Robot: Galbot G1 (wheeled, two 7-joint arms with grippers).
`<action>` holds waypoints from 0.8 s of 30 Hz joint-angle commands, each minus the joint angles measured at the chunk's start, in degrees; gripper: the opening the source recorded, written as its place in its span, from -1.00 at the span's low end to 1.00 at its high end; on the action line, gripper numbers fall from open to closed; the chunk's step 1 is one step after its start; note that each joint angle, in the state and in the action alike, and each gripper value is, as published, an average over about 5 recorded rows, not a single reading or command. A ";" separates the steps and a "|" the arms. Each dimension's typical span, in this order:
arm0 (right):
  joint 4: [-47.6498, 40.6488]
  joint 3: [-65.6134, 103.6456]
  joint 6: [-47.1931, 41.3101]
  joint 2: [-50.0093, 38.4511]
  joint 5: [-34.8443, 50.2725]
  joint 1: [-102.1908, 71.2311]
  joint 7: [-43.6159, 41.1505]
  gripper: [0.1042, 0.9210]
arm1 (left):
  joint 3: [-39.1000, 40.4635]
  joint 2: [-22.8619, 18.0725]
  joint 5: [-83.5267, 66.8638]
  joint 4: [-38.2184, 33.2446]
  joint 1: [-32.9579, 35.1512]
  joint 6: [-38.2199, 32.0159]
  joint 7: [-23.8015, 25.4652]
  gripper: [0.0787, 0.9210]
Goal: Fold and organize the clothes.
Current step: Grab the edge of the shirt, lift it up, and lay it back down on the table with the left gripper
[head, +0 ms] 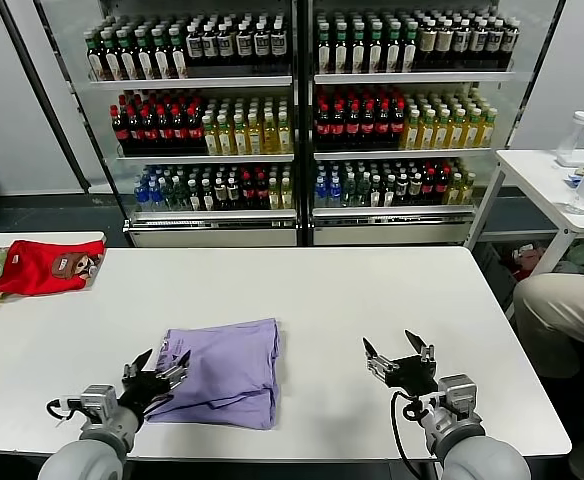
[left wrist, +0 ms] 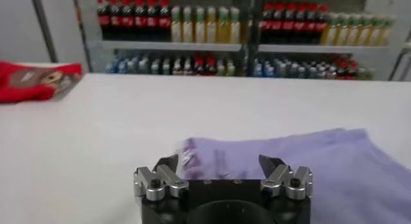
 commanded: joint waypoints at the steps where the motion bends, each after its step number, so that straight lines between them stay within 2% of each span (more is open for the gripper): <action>1: 0.73 0.11 0.00 0.48 -0.82 -0.88 0.08 0.76 | -4.17 1.56 -9.32 4.97 0.45 1.24 -0.73 0.77; 15: 0.71 0.19 0.00 0.30 -1.23 -0.90 0.10 0.76 | -3.12 1.41 -11.56 5.39 -0.06 1.60 1.52 0.74; 24: 0.93 0.56 0.01 -0.27 -1.01 -0.92 -0.09 0.76 | -3.49 0.83 -13.63 5.91 -0.16 1.92 3.62 0.18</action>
